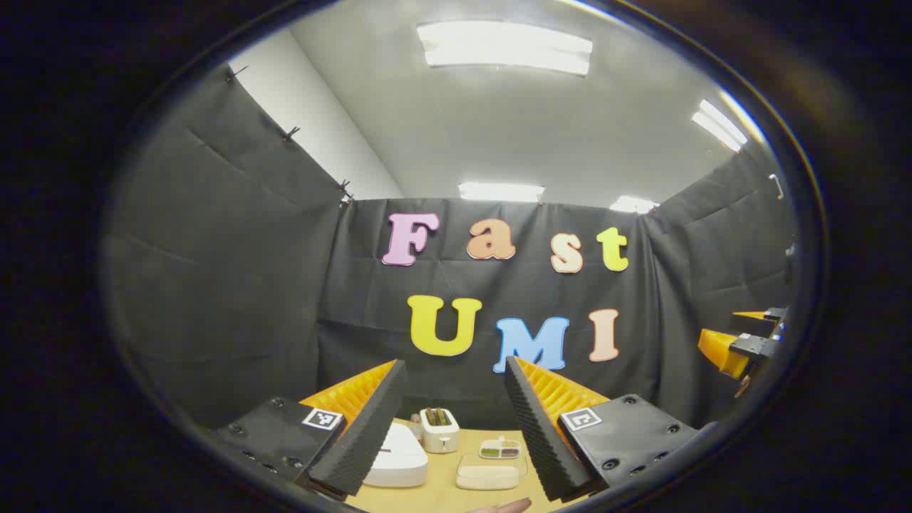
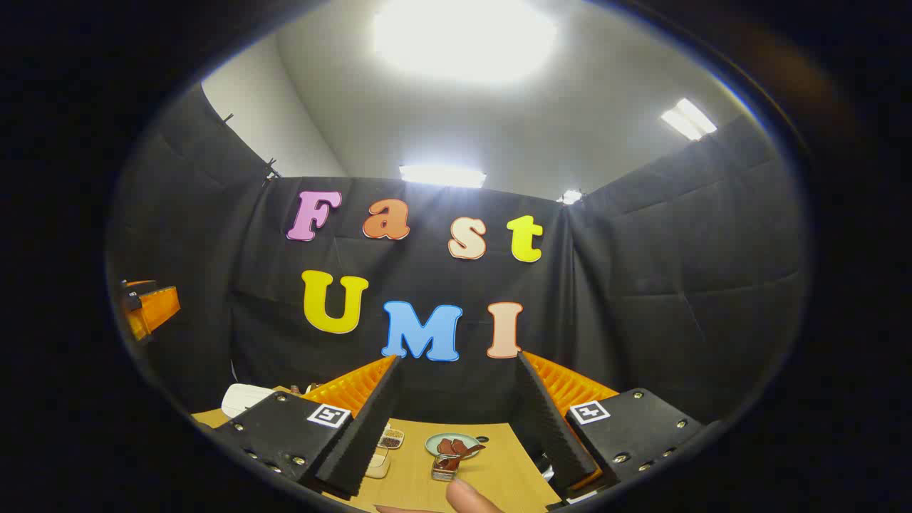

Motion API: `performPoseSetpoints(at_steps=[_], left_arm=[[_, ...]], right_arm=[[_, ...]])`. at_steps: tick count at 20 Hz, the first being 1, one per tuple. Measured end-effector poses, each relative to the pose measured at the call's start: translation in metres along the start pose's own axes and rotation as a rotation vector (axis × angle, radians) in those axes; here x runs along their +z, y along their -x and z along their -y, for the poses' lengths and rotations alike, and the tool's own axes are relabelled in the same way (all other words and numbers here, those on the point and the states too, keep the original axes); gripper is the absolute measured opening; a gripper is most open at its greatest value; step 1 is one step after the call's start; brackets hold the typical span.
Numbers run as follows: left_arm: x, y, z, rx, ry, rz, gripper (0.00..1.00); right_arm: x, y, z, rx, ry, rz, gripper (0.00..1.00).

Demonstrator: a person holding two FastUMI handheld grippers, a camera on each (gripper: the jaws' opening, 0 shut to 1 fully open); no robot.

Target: Close the left gripper, press the button to open the rice cooker; take a wooden spoon from the chopstick holder with the right hand, scoop a spoonful of rice and pour it into the rice cooker, then put the wooden spoon back into the chopstick holder.

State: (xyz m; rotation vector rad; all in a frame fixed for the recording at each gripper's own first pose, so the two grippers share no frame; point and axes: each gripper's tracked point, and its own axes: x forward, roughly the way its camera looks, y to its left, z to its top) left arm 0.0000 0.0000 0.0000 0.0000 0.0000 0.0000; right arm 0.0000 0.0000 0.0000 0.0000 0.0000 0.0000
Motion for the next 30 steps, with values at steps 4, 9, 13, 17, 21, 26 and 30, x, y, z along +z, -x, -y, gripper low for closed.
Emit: performPoseSetpoints(at_steps=[4,9,13,17,21,26,30], left_arm=[[-0.002,0.001,0.001,0.004,-0.030,-0.012,0.95],[0.003,0.007,-0.004,0.012,-0.060,-0.012,0.92],[0.002,0.008,-0.005,0.005,-0.058,-0.028,0.92],[-0.009,0.013,-0.028,0.005,-0.046,-0.043,0.92],[-0.035,-0.006,-0.054,0.018,-0.023,-0.072,0.92],[-0.118,-0.052,-0.101,0.124,-0.030,-0.236,0.76],[-0.195,-0.092,-0.146,0.281,-0.086,-0.376,0.33]], right_arm=[[-0.007,0.000,-0.014,0.052,-0.011,-0.031,0.96],[-0.008,0.000,-0.025,0.074,-0.003,-0.043,0.96],[-0.007,-0.003,-0.035,0.072,0.003,-0.042,0.96],[-0.008,-0.008,-0.050,0.066,0.018,-0.050,0.96],[-0.016,-0.009,-0.070,0.052,0.038,-0.067,0.96],[-0.033,-0.014,-0.095,0.063,0.102,-0.102,0.96],[-0.050,-0.040,-0.106,0.113,0.153,-0.137,0.96]])
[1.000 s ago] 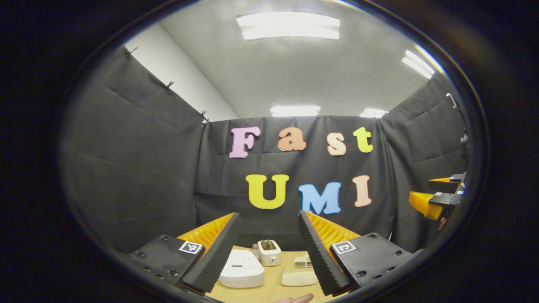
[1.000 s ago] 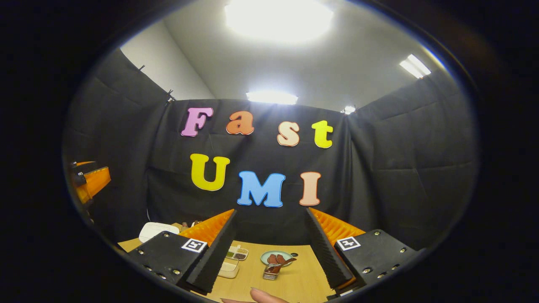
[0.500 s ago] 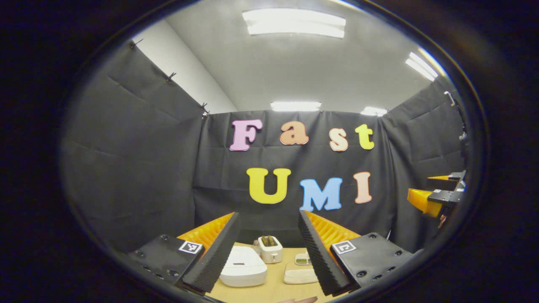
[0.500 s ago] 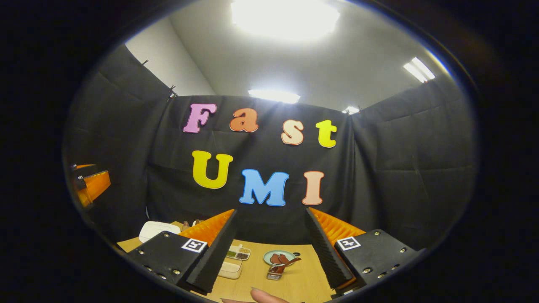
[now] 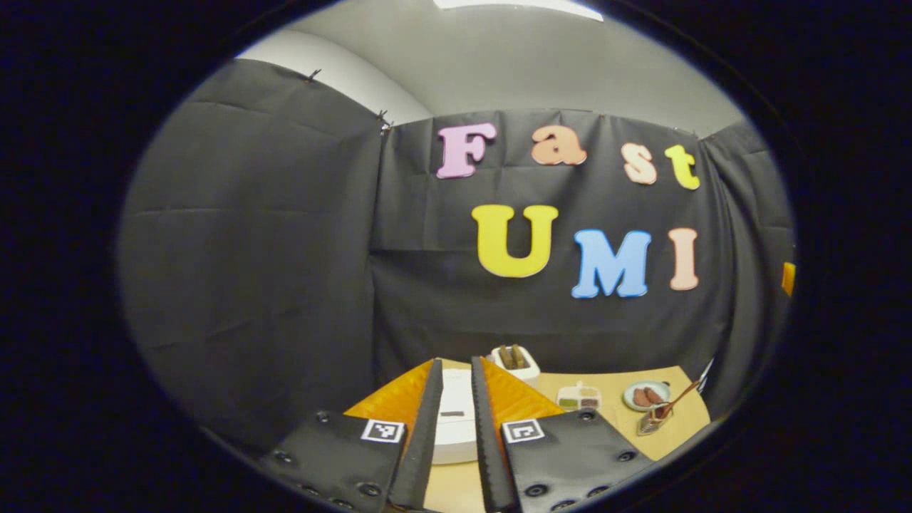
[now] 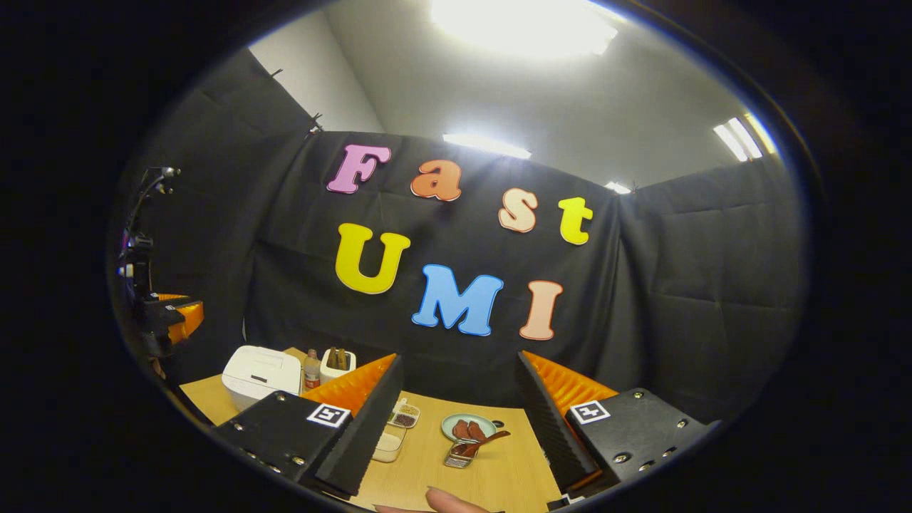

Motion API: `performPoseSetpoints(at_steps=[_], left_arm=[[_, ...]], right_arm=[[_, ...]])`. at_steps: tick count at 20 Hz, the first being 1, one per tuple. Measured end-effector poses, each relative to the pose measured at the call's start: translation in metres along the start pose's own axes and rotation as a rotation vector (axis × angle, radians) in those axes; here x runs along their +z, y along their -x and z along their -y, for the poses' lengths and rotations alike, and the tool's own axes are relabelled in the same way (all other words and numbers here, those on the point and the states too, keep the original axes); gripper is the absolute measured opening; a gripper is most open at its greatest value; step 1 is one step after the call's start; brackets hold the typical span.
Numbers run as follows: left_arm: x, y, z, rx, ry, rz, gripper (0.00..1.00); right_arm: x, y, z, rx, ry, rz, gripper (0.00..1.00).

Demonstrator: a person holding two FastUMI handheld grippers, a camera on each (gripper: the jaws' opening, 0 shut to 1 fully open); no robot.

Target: Close the left gripper, press the button to open the rice cooker; take a wooden spoon from the chopstick holder with the right hand, scoop a spoonful of rice and pour it into the rice cooker, then put the wooden spoon back into the chopstick holder.

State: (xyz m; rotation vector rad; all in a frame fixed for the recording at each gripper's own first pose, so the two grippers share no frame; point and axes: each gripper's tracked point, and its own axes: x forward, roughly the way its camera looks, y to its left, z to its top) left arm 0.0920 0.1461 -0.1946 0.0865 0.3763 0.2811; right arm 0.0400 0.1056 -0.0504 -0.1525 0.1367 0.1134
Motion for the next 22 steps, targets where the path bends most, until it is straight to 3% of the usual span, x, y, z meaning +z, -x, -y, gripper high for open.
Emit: performPoseSetpoints(at_steps=[1,2,5,10,14,17,22], left_arm=[[-0.015,-0.019,0.000,0.029,-0.008,-0.036,0.26],[-0.030,-0.034,0.005,0.036,-0.005,-0.083,0.12],[-0.084,-0.079,0.020,0.030,0.028,-0.207,0.09],[-0.136,-0.148,0.033,0.074,-0.044,-0.314,0.09],[-0.190,-0.196,0.052,0.048,0.022,-0.437,0.09],[-0.227,-0.224,0.045,0.092,0.031,-0.514,0.10],[-0.257,-0.234,0.034,0.108,0.022,-0.597,0.09]], right_arm=[[0.000,-0.008,-0.002,0.018,0.000,0.001,0.96],[-0.001,-0.017,0.002,0.022,-0.003,0.002,0.96],[-0.002,-0.039,0.013,0.026,-0.008,0.023,0.96],[-0.025,-0.063,0.024,0.012,0.004,-0.017,0.96],[-0.033,-0.067,0.031,-0.056,0.034,-0.086,0.96],[-0.039,-0.065,0.014,-0.056,0.028,-0.139,0.96],[-0.051,-0.065,0.002,-0.073,0.026,-0.203,0.96]])
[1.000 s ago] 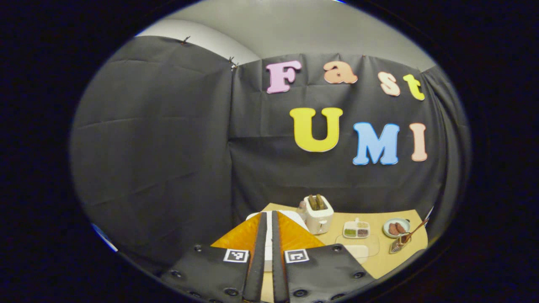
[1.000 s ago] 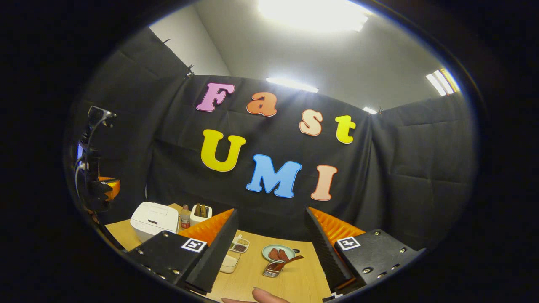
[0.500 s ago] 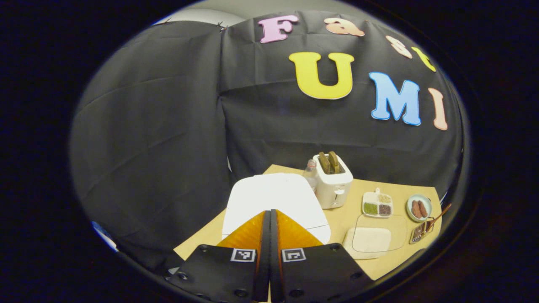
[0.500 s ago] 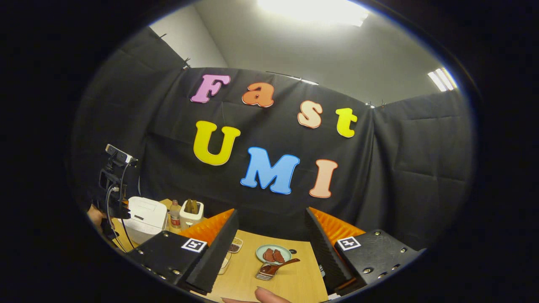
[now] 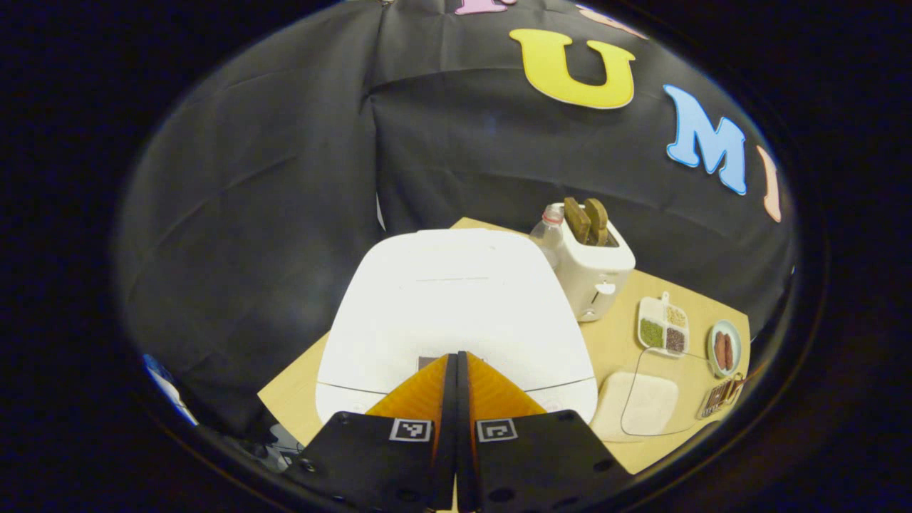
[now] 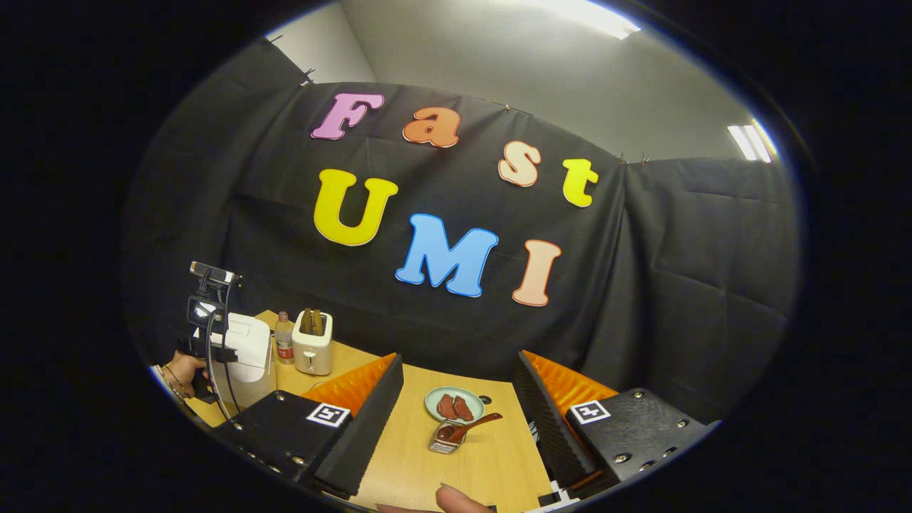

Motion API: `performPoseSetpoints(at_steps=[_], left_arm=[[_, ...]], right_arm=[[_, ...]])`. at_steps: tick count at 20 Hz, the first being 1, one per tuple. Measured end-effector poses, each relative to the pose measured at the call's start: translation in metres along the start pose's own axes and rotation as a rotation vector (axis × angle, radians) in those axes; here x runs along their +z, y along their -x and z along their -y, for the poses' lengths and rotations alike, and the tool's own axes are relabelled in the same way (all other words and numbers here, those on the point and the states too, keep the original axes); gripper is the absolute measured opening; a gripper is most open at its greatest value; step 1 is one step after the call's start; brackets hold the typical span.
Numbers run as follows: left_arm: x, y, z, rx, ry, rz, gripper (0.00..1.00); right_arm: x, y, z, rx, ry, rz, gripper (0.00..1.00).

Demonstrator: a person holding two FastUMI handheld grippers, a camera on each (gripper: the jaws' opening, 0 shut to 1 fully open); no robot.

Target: Close the left gripper, press the button to open the rice cooker; take a wooden spoon from the chopstick holder with the right hand, scoop a spoonful of rice and pour it into the rice cooker, then put the wooden spoon back into the chopstick holder.

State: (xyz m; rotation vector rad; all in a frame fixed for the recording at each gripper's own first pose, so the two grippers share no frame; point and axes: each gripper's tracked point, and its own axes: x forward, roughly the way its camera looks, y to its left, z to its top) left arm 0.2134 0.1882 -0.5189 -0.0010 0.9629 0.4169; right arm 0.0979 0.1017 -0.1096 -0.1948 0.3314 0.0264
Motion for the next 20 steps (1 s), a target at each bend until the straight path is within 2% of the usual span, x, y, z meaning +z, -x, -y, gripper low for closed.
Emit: performPoseSetpoints(at_steps=[2,3,4,5,6,8,10,13,14,16,18,20], left_arm=[[0.006,-0.007,-0.001,0.010,-0.045,0.034,0.07],[0.004,-0.007,0.001,0.015,-0.054,0.030,0.12],[0.004,-0.010,0.001,0.018,-0.061,0.018,0.07],[0.004,-0.009,0.001,0.015,-0.071,0.004,0.09],[0.004,-0.009,0.001,0.009,-0.054,-0.021,0.07],[0.008,-0.009,0.003,-0.006,-0.007,-0.040,0.10],[0.021,-0.002,0.001,-0.012,0.002,0.032,0.07],[0.064,0.028,-0.003,0.000,-0.040,0.257,0.10],[0.080,0.041,-0.003,0.001,-0.039,0.329,0.07],[0.099,0.063,-0.001,-0.019,-0.021,0.422,0.09],[0.104,0.080,0.003,-0.063,0.013,0.437,0.07],[0.097,0.077,-0.004,-0.060,0.018,0.421,0.09]], right_arm=[[-0.001,-0.001,-0.006,0.009,-0.017,-0.014,0.96],[-0.003,-0.001,-0.008,0.013,-0.025,-0.022,0.96],[-0.002,-0.002,-0.011,0.018,-0.032,-0.025,0.96],[-0.002,-0.002,-0.013,0.021,-0.036,-0.026,0.96],[-0.001,-0.003,-0.014,0.022,-0.037,-0.028,0.96],[0.001,-0.002,-0.018,0.030,-0.034,-0.020,0.96],[0.002,-0.001,-0.017,0.030,-0.026,-0.013,0.96],[0.000,0.002,-0.017,0.038,-0.029,-0.014,0.96],[0.000,0.003,-0.017,0.040,-0.031,-0.015,0.96],[-0.003,0.006,-0.017,0.045,-0.036,-0.018,0.96],[-0.004,0.010,-0.015,0.047,-0.035,-0.017,0.96],[-0.006,0.013,-0.011,0.042,-0.029,-0.013,0.96]])
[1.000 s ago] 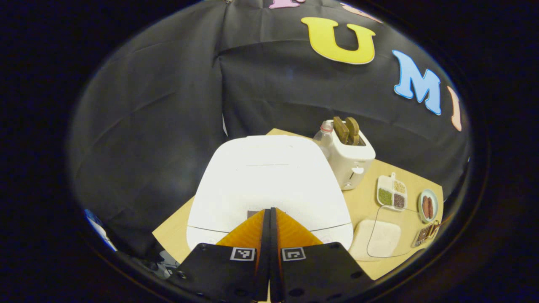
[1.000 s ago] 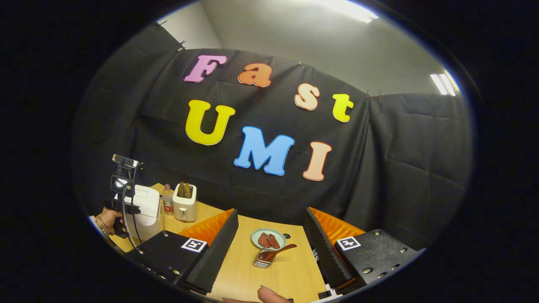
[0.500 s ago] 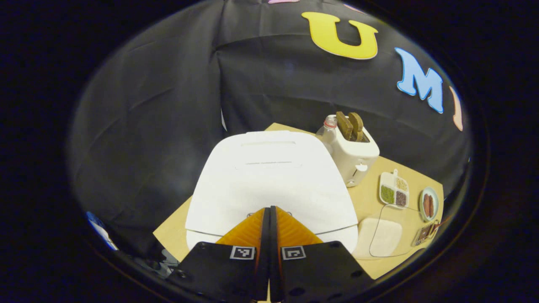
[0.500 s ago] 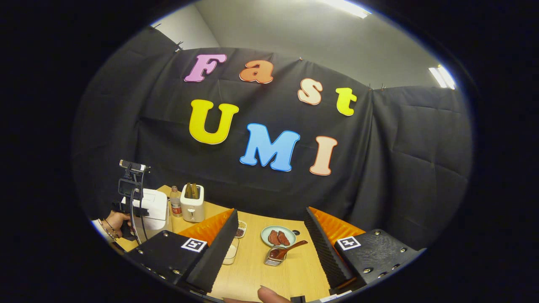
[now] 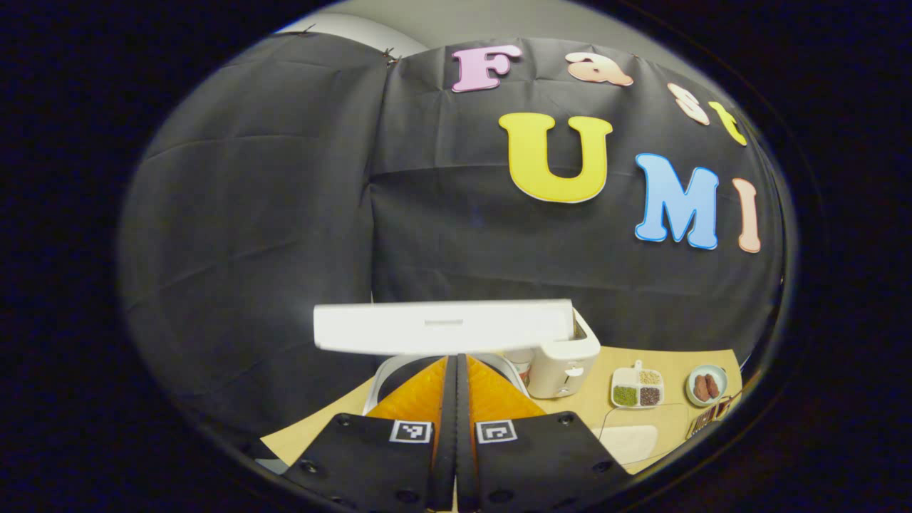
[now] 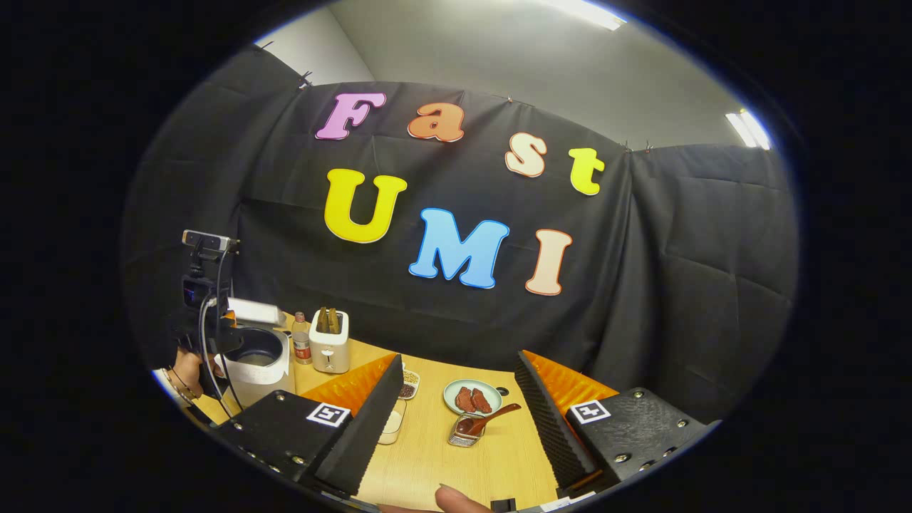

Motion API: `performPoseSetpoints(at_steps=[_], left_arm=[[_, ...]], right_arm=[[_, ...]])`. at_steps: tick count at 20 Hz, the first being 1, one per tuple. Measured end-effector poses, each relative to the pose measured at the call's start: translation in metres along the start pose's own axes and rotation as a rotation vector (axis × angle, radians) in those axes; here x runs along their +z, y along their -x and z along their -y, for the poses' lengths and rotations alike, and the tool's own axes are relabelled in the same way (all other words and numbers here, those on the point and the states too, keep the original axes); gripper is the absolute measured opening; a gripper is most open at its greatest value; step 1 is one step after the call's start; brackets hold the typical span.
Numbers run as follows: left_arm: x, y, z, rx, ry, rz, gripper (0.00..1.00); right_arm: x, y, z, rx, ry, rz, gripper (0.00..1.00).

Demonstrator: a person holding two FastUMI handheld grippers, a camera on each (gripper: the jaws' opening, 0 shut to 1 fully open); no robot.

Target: Close the left gripper, press the button to open the rice cooker; take a wooden spoon from the chopstick holder with the right hand, scoop a spoonful of rice and pour it into the rice cooker, then put the wooden spoon back into the chopstick holder.

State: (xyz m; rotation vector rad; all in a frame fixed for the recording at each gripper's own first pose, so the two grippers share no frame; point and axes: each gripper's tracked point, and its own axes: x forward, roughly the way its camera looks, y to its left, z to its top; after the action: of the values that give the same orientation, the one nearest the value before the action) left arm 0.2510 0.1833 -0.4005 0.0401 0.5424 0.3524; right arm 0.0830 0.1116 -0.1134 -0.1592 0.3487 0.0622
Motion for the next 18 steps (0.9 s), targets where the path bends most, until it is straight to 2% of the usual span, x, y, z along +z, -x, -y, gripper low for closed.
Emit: performPoseSetpoints(at_steps=[7,11,15,17,18], left_arm=[[-0.016,0.042,-0.012,-0.031,0.014,-0.001,0.07],[-0.018,0.074,-0.021,-0.024,-0.008,0.007,0.10],[-0.017,0.109,-0.023,0.025,-0.034,0.020,0.10],[-0.017,0.127,-0.017,0.053,-0.051,0.024,0.17],[-0.016,0.136,-0.012,0.061,-0.057,0.024,0.24]], right_arm=[[-0.027,-0.014,0.018,-0.021,-0.031,-0.020,0.96],[-0.059,-0.044,0.039,-0.037,-0.081,-0.061,0.96],[-0.097,-0.091,0.057,0.001,-0.133,-0.096,0.96],[-0.124,-0.116,0.067,0.029,-0.196,-0.143,0.96],[-0.134,-0.128,0.071,0.044,-0.231,-0.157,0.96]])
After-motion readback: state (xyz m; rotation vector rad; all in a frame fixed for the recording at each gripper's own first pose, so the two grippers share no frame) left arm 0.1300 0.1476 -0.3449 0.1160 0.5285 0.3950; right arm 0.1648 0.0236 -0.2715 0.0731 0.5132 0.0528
